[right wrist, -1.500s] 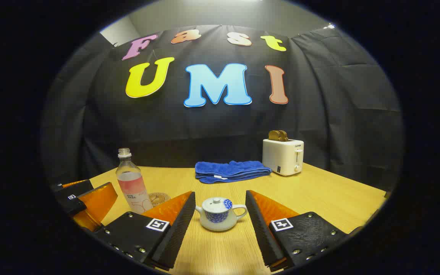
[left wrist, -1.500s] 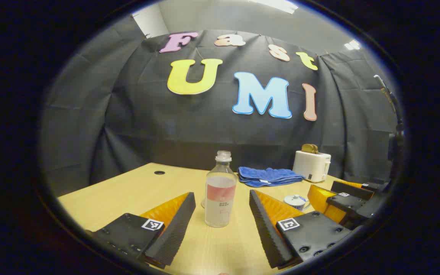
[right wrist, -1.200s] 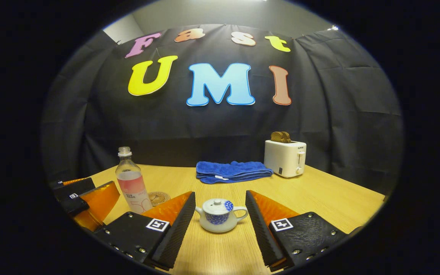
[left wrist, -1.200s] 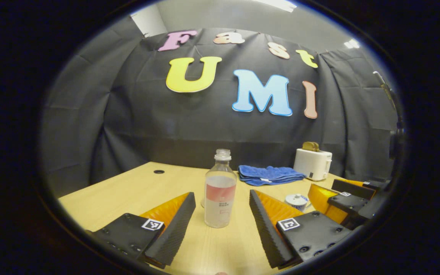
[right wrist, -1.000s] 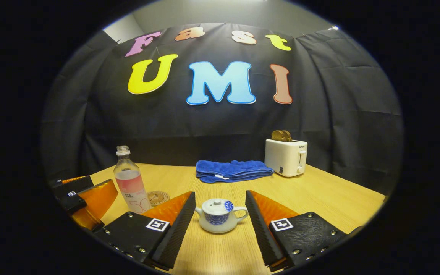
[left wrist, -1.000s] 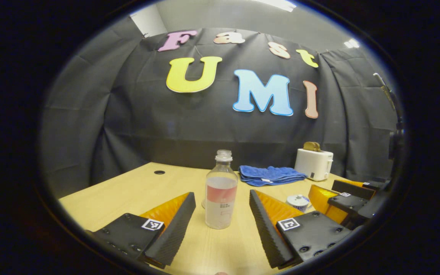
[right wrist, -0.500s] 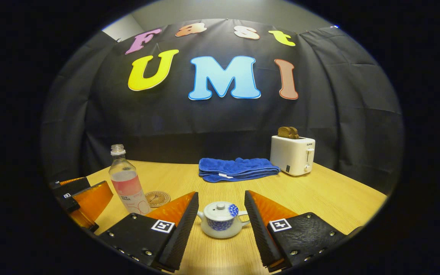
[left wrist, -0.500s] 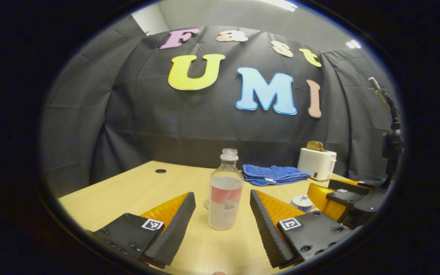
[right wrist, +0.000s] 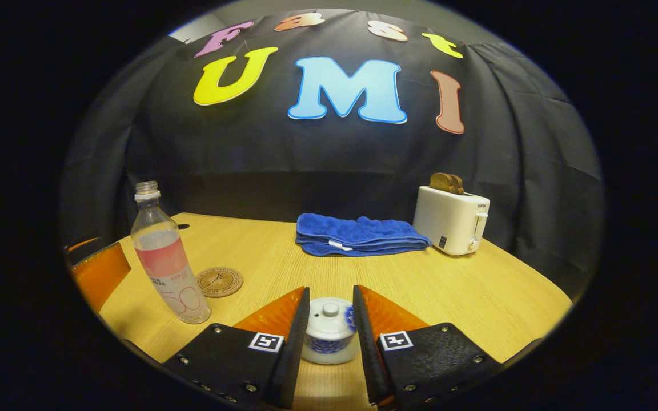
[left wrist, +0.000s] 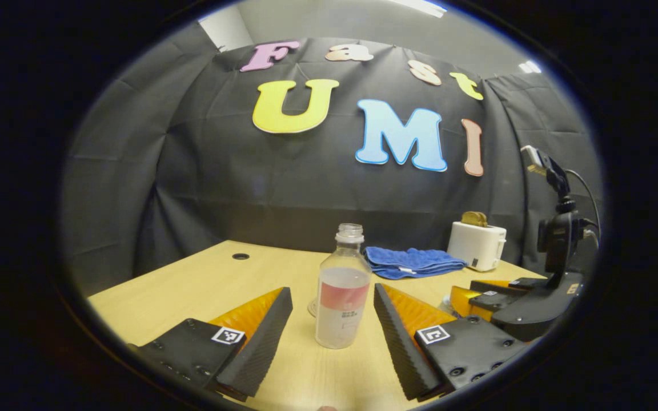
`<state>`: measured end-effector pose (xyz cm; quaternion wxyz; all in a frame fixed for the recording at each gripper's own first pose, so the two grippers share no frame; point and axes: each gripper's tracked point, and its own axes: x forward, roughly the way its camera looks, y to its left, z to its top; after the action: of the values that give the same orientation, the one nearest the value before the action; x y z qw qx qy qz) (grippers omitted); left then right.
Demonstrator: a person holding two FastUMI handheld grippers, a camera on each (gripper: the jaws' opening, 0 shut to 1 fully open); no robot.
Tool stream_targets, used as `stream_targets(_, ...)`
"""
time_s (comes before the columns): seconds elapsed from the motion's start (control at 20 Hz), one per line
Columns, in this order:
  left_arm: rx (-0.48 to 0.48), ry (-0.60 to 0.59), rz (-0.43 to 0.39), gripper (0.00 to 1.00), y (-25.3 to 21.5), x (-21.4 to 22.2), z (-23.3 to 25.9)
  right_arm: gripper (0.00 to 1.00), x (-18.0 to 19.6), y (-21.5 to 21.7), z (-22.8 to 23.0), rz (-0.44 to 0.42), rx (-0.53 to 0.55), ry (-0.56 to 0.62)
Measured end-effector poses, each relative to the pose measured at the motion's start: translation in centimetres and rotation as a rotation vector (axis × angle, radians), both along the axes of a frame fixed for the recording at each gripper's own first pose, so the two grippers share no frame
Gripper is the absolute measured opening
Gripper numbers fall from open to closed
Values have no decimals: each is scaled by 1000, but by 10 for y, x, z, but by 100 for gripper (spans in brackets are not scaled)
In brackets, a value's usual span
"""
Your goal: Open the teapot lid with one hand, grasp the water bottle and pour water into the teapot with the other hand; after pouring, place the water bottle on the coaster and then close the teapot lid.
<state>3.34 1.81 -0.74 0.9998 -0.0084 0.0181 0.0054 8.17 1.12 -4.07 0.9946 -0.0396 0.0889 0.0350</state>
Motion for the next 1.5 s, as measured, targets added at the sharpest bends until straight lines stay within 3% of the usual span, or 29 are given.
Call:
stream_targets(0.2,-5,8,-1,96,1,4,-3,47,6,2,-3,8,12,-10)
stream_targets(0.3,-9,9,-3,96,-1,5,-4,21,5,2,-1,6,27,-14)
stream_targets(0.5,-5,12,-8,96,-4,7,-5,21,10,0,-3,3,7,-32)
stream_targets(0.6,0,15,-13,96,-4,7,-7,7,6,-1,2,1,51,-32)
stream_targets(0.9,10,16,-10,99,-3,14,-8,7,5,0,10,17,55,-55)
stream_targets(1.5,78,61,-9,99,-7,49,-28,7,-32,-9,85,42,68,-238)
